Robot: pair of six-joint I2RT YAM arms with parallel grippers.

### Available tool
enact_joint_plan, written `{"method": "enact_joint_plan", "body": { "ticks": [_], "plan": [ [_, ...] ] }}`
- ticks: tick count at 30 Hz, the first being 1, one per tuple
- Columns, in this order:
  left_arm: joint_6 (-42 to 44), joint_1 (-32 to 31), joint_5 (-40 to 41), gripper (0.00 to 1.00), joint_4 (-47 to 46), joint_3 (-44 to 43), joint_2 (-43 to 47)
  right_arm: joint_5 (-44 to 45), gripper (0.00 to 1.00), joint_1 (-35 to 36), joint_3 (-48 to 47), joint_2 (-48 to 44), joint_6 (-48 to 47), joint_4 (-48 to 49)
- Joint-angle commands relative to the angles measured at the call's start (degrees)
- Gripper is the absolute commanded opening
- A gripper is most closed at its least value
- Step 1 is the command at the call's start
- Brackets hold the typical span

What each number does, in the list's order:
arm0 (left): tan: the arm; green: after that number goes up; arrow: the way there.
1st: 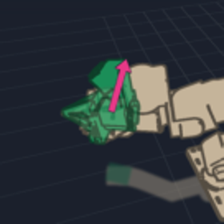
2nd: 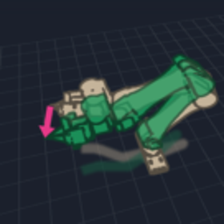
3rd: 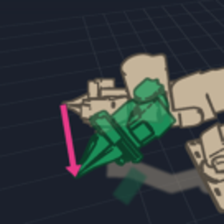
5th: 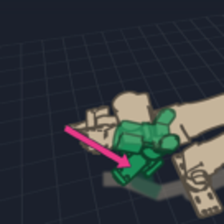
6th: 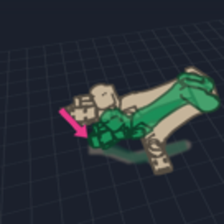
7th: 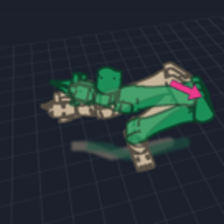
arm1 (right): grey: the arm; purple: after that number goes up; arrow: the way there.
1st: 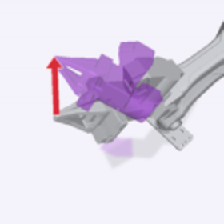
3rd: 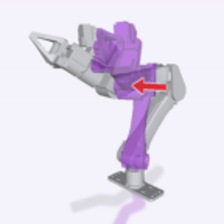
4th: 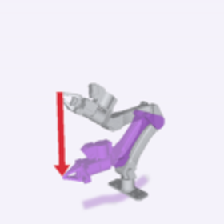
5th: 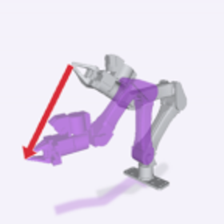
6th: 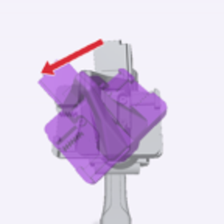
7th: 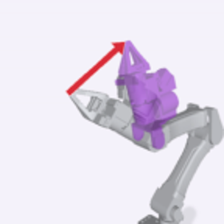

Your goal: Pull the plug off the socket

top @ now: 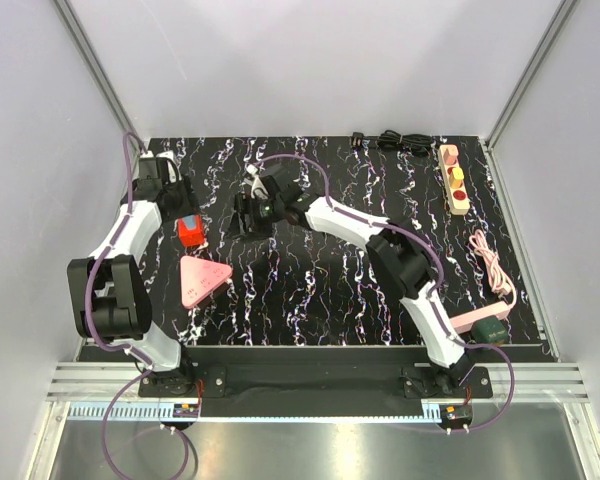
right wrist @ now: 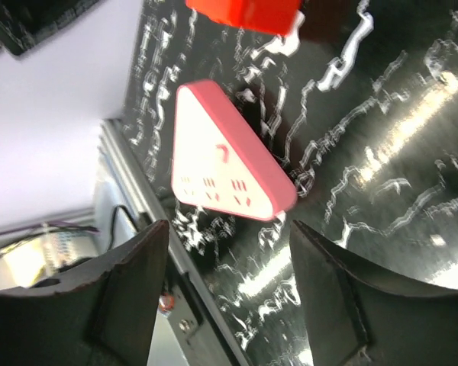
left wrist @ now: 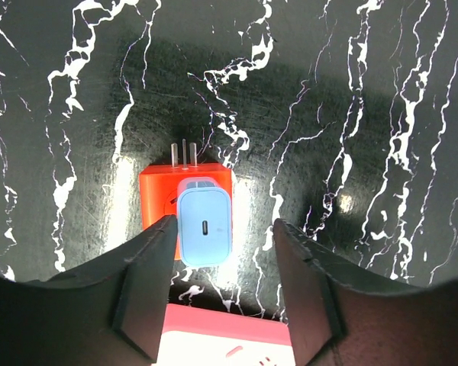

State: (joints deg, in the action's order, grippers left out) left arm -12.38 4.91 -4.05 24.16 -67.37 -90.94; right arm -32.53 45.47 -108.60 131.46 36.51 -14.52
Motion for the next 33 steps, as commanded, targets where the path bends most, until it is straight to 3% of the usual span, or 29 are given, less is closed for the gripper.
{"method": "enact_joint_plan", "body": {
  "ticks": [1, 11, 15, 16, 22, 28, 33],
  "plan": [
    [2.10, -0.25, -0.08, 0.55, -0.70, -1.36, -0.64, -4.99, 0.70, -0.65, -4.43, 2.48, 6.80, 6.61],
    [2.71, -0.25, 0.89, 0.48, 0.27, -2.67, -3.46, -7.10, 0.69, -1.53, -6.10, 6.96, 12.96, 13.99],
    [2.63, -0.25, 0.98, 0.37, 0.18, -2.76, -3.64, -8.77, 0.69, -1.70, -10.48, 11.87, 15.60, 16.45],
    [2.71, -0.25, 0.37, 0.27, 0.27, -2.76, -3.55, -9.64, 0.69, -1.62, -11.80, 12.85, 17.26, 18.02],
    [3.24, -0.25, -1.21, 0.10, 0.18, -2.41, -2.23, -11.32, 0.68, -1.70, -15.58, 18.65, 21.49, 24.62],
    [2.89, -0.25, -3.50, 0.01, 0.09, -2.41, -1.79, -13.43, 0.69, -1.70, -21.12, 24.45, 23.78, 28.75],
    [2.71, -0.25, -5.00, 0.00, 0.01, -2.41, -1.70, -13.61, 0.73, -1.70, -23.59, 27.71, 24.22, 29.11]
  ]
}}
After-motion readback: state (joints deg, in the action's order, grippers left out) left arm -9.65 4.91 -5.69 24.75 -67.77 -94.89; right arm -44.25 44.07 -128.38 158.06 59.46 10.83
